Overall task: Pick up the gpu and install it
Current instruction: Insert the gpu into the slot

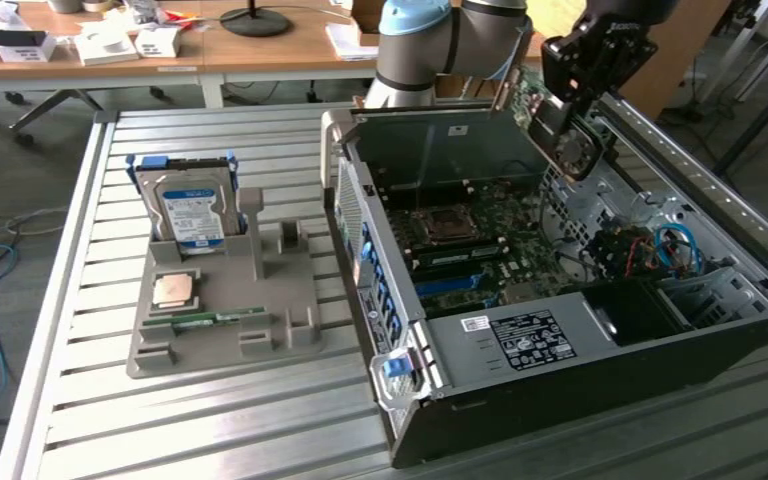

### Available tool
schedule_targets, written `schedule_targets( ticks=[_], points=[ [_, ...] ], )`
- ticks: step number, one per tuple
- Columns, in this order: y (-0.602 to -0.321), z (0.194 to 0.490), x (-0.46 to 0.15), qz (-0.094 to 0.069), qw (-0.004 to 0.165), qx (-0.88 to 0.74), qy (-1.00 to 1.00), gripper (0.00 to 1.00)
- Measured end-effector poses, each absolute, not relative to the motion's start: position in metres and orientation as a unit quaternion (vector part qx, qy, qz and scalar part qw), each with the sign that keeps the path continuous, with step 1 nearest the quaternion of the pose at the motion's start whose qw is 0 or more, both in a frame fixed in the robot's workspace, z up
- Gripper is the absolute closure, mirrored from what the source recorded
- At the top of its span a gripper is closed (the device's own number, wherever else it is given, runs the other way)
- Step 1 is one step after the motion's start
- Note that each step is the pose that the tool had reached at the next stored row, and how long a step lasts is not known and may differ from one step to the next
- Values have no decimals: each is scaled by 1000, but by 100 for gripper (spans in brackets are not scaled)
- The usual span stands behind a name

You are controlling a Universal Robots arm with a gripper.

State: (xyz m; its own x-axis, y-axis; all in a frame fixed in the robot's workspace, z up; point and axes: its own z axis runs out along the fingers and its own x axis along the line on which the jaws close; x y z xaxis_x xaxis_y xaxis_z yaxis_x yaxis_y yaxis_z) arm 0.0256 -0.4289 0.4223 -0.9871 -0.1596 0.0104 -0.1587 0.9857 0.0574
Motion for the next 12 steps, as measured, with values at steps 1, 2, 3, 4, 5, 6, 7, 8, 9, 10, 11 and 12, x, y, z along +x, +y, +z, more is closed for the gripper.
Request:
schedule_targets(
  ticks=[1, 2, 3, 4, 5, 6, 7, 8, 9, 10, 11, 12],
  points=[
    [-429, 422, 26, -28, 8, 85, -996, 74],
    [-429, 422, 26, -28, 8, 91, -995, 74],
    [-429, 422, 26, -28, 8, 96, -995, 74],
    [-429, 422, 26, -28, 8, 102, -994, 74],
    [-429, 422, 26, -28, 8, 108, -994, 74],
    [-429, 422, 26, -28, 8, 114, -993, 74],
    [-429, 422, 26, -28, 9, 120, -992, 74],
    [-429, 422, 26, -28, 9, 126, -992, 74],
    [-429, 422, 26, -28, 9, 132, -991, 74],
    [-429, 422, 26, -28, 9, 138, -990, 74],
    [-429, 422, 26, -28, 9, 144, -989, 74],
    [-429, 422, 26, -28, 9, 150, -988, 74]
  ],
)
